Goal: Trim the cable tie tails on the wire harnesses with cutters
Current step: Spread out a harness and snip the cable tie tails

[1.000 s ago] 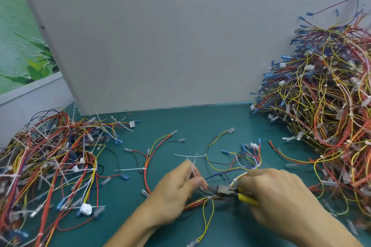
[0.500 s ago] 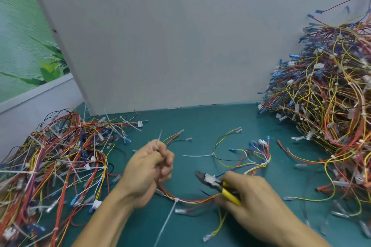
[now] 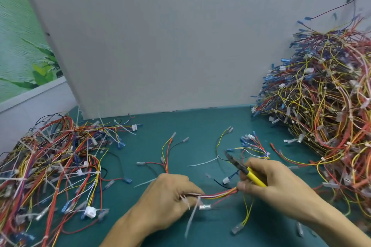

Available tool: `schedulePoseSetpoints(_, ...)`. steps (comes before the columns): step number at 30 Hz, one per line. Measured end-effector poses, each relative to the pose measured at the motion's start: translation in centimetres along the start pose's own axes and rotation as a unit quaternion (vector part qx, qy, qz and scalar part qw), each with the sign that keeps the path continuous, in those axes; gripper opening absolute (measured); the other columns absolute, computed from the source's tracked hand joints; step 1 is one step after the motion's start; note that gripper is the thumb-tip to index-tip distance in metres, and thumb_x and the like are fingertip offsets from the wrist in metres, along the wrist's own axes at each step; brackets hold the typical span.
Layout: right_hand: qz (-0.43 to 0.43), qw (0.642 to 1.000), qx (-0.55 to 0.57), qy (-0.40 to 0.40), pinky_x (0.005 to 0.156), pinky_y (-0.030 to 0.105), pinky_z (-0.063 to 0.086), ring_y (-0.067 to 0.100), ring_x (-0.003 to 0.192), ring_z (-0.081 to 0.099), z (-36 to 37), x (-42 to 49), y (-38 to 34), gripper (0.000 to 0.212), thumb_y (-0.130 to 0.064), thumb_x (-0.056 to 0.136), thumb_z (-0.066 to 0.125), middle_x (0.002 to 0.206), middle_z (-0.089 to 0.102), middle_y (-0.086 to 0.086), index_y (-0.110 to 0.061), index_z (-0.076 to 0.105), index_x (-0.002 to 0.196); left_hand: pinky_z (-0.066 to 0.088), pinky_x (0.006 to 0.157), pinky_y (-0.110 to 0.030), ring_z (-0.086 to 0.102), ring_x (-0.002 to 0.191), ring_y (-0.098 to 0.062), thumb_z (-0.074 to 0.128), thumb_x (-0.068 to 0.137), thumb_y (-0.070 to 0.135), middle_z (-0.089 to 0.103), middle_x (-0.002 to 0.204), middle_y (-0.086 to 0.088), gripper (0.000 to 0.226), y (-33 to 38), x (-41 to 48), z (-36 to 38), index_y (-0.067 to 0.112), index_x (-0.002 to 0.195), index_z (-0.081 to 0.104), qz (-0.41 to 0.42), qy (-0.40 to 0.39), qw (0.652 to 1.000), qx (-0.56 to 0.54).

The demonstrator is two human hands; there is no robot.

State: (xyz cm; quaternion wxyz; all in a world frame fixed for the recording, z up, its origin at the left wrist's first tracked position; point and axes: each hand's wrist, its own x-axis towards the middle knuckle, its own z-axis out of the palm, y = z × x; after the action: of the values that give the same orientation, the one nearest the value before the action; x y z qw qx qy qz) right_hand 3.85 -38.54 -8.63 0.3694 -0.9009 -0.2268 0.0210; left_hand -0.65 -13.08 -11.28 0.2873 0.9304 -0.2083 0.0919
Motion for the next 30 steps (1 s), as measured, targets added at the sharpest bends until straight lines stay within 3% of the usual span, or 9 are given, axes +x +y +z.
schedulePoseSetpoints(2, 0.003, 0.999, -0.046, -0.018, 0.059, 0.021, 0.037, 0.007, 0.060, 0.046, 0.2, 0.0, 0.1, 0.028, -0.042, 0.080, 0.073, 0.076, 0.061, 0.000, -0.018, 0.057, 0.079, 0.040, 0.061, -0.016, 0.053, 0.065, 0.002, 0.064, 0.081, 0.038, 0.060, 0.071, 0.016, 0.016, -0.1, 0.0, 0.0, 0.032, 0.094, 0.071, -0.010, -0.016, 0.999, -0.030)
schedulePoseSetpoints(7, 0.002, 0.987, -0.152, -0.044, 0.065, 0.021, 0.037, 0.005, 0.072, 0.047, 0.7, -0.4, -0.2, 0.031, -0.053, 0.079, 0.067, 0.078, 0.052, -0.009, -0.026, 0.053, 0.075, 0.039, 0.064, -0.032, 0.048, 0.066, -0.014, 0.044, 0.080, 0.061, 0.055, 0.069, 0.000, 0.052, -0.2, 0.0, 0.2, 0.016, 0.083, 0.070, -0.103, -0.095, 0.986, -0.095)
schedulePoseSetpoints(11, -0.021, 0.972, -0.233, -0.027, 0.077, 0.031, 0.045, 0.009, 0.092, 0.052, 1.3, -1.3, -1.4, 0.027, -0.056, 0.083, 0.056, 0.104, 0.038, -0.016, -0.038, 0.058, 0.102, 0.033, 0.061, -0.025, 0.039, 0.060, -0.003, 0.052, 0.082, 0.047, 0.047, 0.064, 0.012, 0.022, -0.2, 0.4, 0.2, 0.031, 0.074, 0.064, -0.130, -0.090, 0.977, -0.139)
schedulePoseSetpoints(14, -0.035, 0.951, -0.305, -0.025, 0.066, 0.034, 0.040, 0.018, 0.083, 0.046, 2.1, -1.9, -2.4, 0.027, -0.045, 0.085, 0.045, 0.111, 0.030, -0.015, -0.035, 0.049, 0.110, 0.035, 0.063, -0.029, 0.041, 0.063, -0.007, 0.050, 0.081, 0.046, 0.048, 0.067, 0.007, 0.025, -0.2, 0.6, 0.2, 0.027, 0.074, 0.065, -0.135, -0.090, 0.978, -0.129)
schedulePoseSetpoints(18, -0.067, 0.925, -0.374, -0.017, 0.059, 0.032, 0.030, 0.021, 0.077, 0.039, 3.2, -2.1, -2.9, 0.022, -0.044, 0.083, 0.051, 0.111, 0.037, -0.009, -0.028, 0.052, 0.099, 0.038, 0.066, -0.033, 0.041, 0.066, -0.009, 0.046, 0.083, 0.048, 0.048, 0.071, 0.002, 0.041, -0.1, 0.7, 0.3, 0.011, 0.084, 0.065, -0.136, -0.093, 0.980, -0.114)
schedulePoseSetpoints(21, -0.101, 0.914, -0.392, 0.002, 0.042, 0.025, 0.007, 0.022, 0.049, 0.028, 3.2, -2.3, -3.2, 0.034, -0.040, 0.039, 0.084, 0.074, 0.052, -0.004, -0.028, 0.057, 0.057, 0.043, 0.072, -0.034, 0.043, 0.069, -0.009, 0.049, 0.093, 0.040, 0.050, 0.074, 0.004, 0.032, -0.2, 0.7, 0.4, 0.012, 0.086, 0.062, -0.132, -0.096, 0.980, -0.112)
schedulePoseSetpoints(24, -0.115, 0.900, -0.415, 0.061, 0.056, 0.022, -0.012, 0.020, 0.050, 0.017, 3.3, -2.0, -3.2, 0.040, -0.036, 0.023, 0.085, 0.063, 0.050, -0.003, -0.025, 0.055, 0.047, 0.041, 0.070, -0.031, 0.041, 0.067, -0.008, 0.050, 0.098, 0.032, 0.048, 0.072, 0.006, 0.026, -0.2, 0.7, 0.5, 0.012, 0.084, 0.060, -0.130, -0.092, 0.983, -0.092)
schedulePoseSetpoints(26, -0.132, 0.895, -0.420, 0.076, 0.053, 0.022, -0.010, 0.020, 0.050, 0.017, 3.3, -2.0, -3.3, 0.041, -0.032, 0.022, 0.086, 0.062, 0.050, 0.000, -0.023, 0.055, 0.047, 0.041, 0.069, -0.032, 0.040, 0.066, -0.008, 0.049, 0.098, 0.032, 0.048, 0.071, 0.005, 0.028, -0.1, 0.8, 0.5, 0.011, 0.083, 0.058, -0.132, -0.093, 0.984, -0.081)
schedulePoseSetpoints(30, -0.142, 0.888, -0.431, 0.072, 0.044, 0.029, 0.019, 0.024, 0.041, 0.039, 3.7, -2.1, -2.8, 0.042, -0.026, 0.026, 0.088, 0.063, 0.049, 0.004, -0.017, 0.058, 0.053, 0.036, 0.064, -0.029, 0.037, 0.062, -0.008, 0.049, 0.098, 0.031, 0.045, 0.065, 0.008, 0.028, -0.1, 0.9, 0.4, 0.015, 0.077, 0.057, -0.136, -0.093, 0.983, -0.086)
